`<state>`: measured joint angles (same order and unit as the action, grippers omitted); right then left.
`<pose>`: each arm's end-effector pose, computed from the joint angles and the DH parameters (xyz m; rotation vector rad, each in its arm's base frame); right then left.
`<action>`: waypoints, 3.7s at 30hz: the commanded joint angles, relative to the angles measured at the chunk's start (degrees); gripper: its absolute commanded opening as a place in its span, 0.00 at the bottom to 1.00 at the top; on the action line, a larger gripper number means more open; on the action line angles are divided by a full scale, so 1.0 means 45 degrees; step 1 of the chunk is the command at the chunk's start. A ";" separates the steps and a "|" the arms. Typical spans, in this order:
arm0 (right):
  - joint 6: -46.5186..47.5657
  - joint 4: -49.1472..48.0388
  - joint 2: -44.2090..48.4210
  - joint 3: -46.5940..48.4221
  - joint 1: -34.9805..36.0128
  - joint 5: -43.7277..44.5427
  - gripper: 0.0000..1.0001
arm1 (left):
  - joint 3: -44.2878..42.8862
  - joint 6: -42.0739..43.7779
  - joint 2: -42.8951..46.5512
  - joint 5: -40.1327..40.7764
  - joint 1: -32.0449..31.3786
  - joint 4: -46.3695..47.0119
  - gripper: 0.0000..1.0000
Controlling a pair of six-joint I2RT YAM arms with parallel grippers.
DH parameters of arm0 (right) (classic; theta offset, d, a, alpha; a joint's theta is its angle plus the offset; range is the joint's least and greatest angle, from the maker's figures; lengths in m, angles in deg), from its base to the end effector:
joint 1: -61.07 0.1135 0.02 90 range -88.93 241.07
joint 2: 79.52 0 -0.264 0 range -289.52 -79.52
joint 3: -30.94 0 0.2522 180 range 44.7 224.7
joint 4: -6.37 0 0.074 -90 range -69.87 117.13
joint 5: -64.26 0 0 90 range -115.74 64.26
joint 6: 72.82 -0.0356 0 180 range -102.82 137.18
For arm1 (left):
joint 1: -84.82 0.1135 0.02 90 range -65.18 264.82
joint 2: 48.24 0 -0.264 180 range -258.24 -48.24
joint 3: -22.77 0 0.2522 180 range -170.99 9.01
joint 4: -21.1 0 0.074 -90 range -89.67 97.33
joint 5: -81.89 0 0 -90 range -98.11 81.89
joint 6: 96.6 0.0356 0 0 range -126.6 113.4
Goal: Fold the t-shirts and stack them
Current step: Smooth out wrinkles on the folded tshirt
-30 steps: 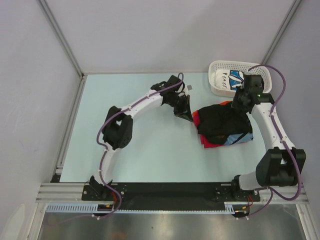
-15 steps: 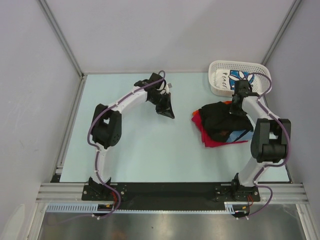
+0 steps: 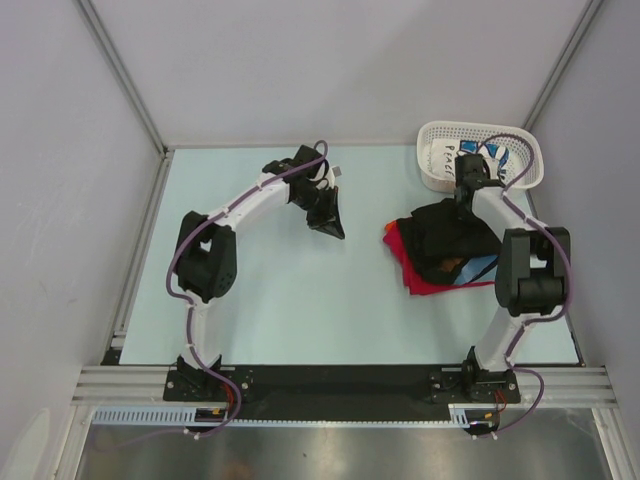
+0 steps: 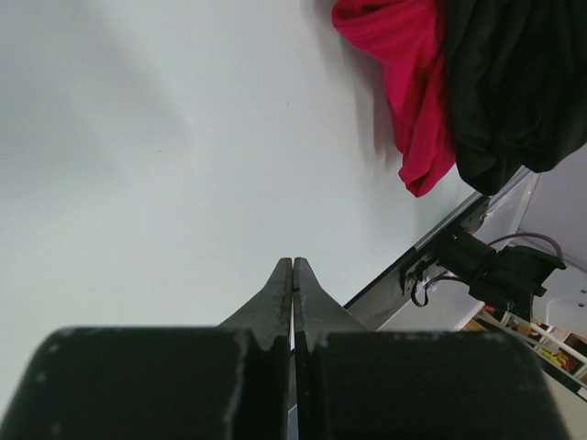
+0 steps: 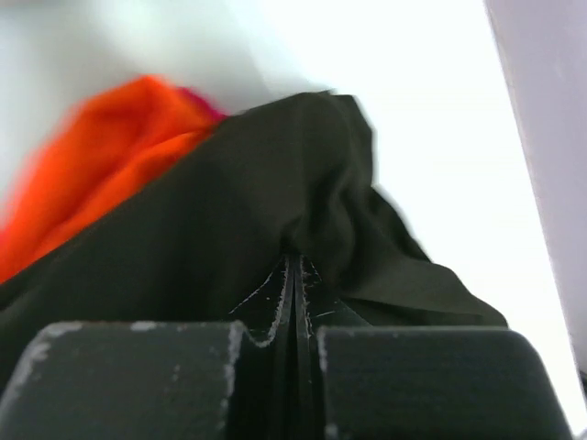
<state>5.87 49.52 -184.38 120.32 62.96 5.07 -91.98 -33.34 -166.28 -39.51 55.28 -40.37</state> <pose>0.3856 -0.0055 0.2121 0.3946 2.4542 -0.5984 0.3740 -0.2333 0.2376 0.2482 2.8368 -1.0045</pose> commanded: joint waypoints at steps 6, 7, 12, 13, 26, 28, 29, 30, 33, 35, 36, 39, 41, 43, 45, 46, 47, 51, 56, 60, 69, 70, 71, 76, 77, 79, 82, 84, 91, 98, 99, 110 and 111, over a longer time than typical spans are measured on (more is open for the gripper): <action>-0.0045 0.0791 0.4625 0.0209 0.0576 -0.4008 0.07 | -0.0605 0.0436 0.0098 -0.0870 0.0080 0.0247 0.20; -0.0142 0.0968 0.4785 0.0189 0.0653 -0.4149 0.10 | -0.0547 0.0261 0.0079 -0.1222 0.0061 0.0520 0.27; -0.1019 0.2917 0.5294 0.0150 0.0557 -0.5555 0.31 | -0.0232 -0.1420 -0.0251 -0.2748 -0.0290 0.3080 0.77; -0.1215 0.3213 0.5507 0.0092 0.0498 -0.5692 0.38 | -0.0543 -0.1556 -0.0389 -0.2788 -0.0349 0.3120 0.80; -0.5550 0.3179 0.9544 -0.4613 -0.4910 -1.4440 0.47 | -0.1015 -0.2592 -0.0918 -0.3297 -0.0721 0.4234 1.00; -0.6426 0.3021 1.0271 -0.5528 -0.5730 -1.5394 0.48 | -0.0879 -0.2651 -0.0782 -0.3258 -0.0740 0.4253 1.00; -0.6799 0.2692 1.0584 -0.5959 -0.5945 -1.5787 0.48 | -0.0820 -0.2728 -0.0742 -0.3238 -0.0760 0.4253 1.00; -0.7344 0.2437 1.1322 -0.6389 -0.6063 -1.6159 0.48 | -0.0761 -0.2826 -0.0703 -0.3276 -0.0799 0.4253 1.00; -0.9280 0.1245 1.2923 -0.8108 -0.6162 -1.6826 0.49 | -0.0547 -0.2826 -0.0605 -0.3354 -0.0877 0.4214 1.00; -0.9595 0.1417 1.3611 -0.8831 -0.6162 -1.6613 0.50 | -0.0293 -0.2788 -0.0489 -0.3394 -0.0916 0.4214 1.00; -0.9634 0.1535 1.3866 -0.9028 -0.6162 -1.6534 0.50 | -0.0215 -0.2768 -0.0469 -0.3413 -0.0935 0.4233 1.00; -0.9771 0.1614 1.4473 -0.9575 -0.6182 -1.6397 0.52 | 0.0117 -0.2593 -0.0196 -0.3375 -0.0955 0.4233 1.00; -0.9791 0.1244 1.4572 -0.9887 -0.6201 -1.6300 0.56 | 0.0255 -0.2495 -0.0059 -0.3316 -0.0955 0.4253 1.00; -0.9596 0.1126 1.4417 -0.9986 -0.6182 -1.5873 0.59 | 0.0391 -0.2398 0.0097 -0.3257 -0.0936 0.4253 1.00; -0.9634 0.0717 1.4240 -1.0316 -0.6182 -1.5675 0.62 | 0.0450 -0.2378 0.0156 -0.3277 -0.0936 0.4234 1.00; -0.9770 0.0484 1.4007 -1.0454 -0.6182 -1.5597 0.63 | 0.0508 -0.2358 0.0157 -0.3277 -0.0974 0.4233 1.00; -0.9849 -0.0137 1.3908 -1.0629 -0.6163 -1.5615 0.64 | 0.0509 -0.2358 0.0195 -0.3257 -0.0955 0.4233 1.00; -1.0181 -0.1567 1.3245 -1.1197 -0.6104 -1.5226 0.65 | 0.0411 -0.2280 0.0176 -0.3257 -0.0955 0.4253 1.00; -1.0592 -0.3034 1.2190 -1.0926 -0.5870 -1.5108 0.65 | 0.0411 -0.2241 0.0079 -0.3335 -0.0955 0.4175 1.00; -1.0670 -0.2567 1.2110 -0.9891 -0.5597 -1.5147 0.65 | 0.0255 -0.2202 -0.0038 -0.3316 -0.0858 0.4097 1.00; -1.0904 -0.3013 1.1897 -0.9907 -0.5128 -1.4796 0.65 | 0.0118 -0.2202 -0.0292 -0.3394 -0.0623 0.4038 1.00; -1.0924 -0.3421 1.1567 -1.0005 -0.5069 -1.4757 0.65 | 0.0137 -0.2202 -0.0273 -0.3394 -0.0604 0.3999 1.00; -1.0924 -0.3560 1.1370 -1.0064 -0.4837 -1.4660 0.65 | 0.0157 -0.2202 -0.0234 -0.3394 -0.0604 0.4018 1.00; -1.1293 -0.4927 1.0433 -1.0202 -0.4093 -1.3957 0.65 | 0.0176 -0.2163 -0.0215 -0.3394 -0.0467 0.3999 1.00; -1.1353 -0.5122 1.0102 -1.0163 -0.3995 -1.3917 0.65 | 0.0157 -0.2143 -0.0215 -0.3375 -0.0448 0.3999 1.00; -1.1276 -0.5417 0.9710 -0.9890 -0.3624 -1.3742 0.65 | 0.0138 -0.2143 -0.0215 -0.3394 -0.0408 0.3980 1.00; -1.1197 -0.5709 0.9026 -0.9616 -0.3136 -1.3371 0.65 | 0.0138 -0.2104 -0.0176 -0.3394 -0.0350 0.3999 1.00; -1.1412 -0.6079 0.8616 -0.9577 -0.2786 -1.3117 0.63 | 0.0157 -0.2085 -0.0156 -0.3394 -0.0291 0.3999 1.00; -1.1119 -0.5145 0.8574 -0.8679 -0.1945 -1.2218 0.10 | 0.0215 -0.2046 -0.0175 -0.3394 -0.0252 0.3960 0.99; -1.0846 -0.3740 0.9512 -0.8191 -0.1554 -1.2138 0.00 | 0.0196 -0.2104 -0.0332 -0.3491 -0.0213 0.3940 1.00; -1.0768 -0.3351 0.9590 -0.8035 -0.1495 -1.2178 0.00 | 0.0196 -0.2104 -0.0351 -0.3511 -0.0213 0.3940 1.00; -1.0124 -0.1221 1.0236 -0.8053 -0.1123 -1.2588 0.00 | 0.0274 -0.2104 -0.0351 -0.3453 -0.0252 0.3940 0.99; -1.0007 -0.1025 1.0197 -0.8053 -0.1085 -1.2588 0.00 | 0.0294 -0.2085 -0.0293 -0.3491 -0.0252 0.3960 1.00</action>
<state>-41.23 40.38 -139.29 82.13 56.95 -48.70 -90.08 -44.03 -169.43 -53.57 53.88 -23.21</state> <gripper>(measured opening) 0.057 0.996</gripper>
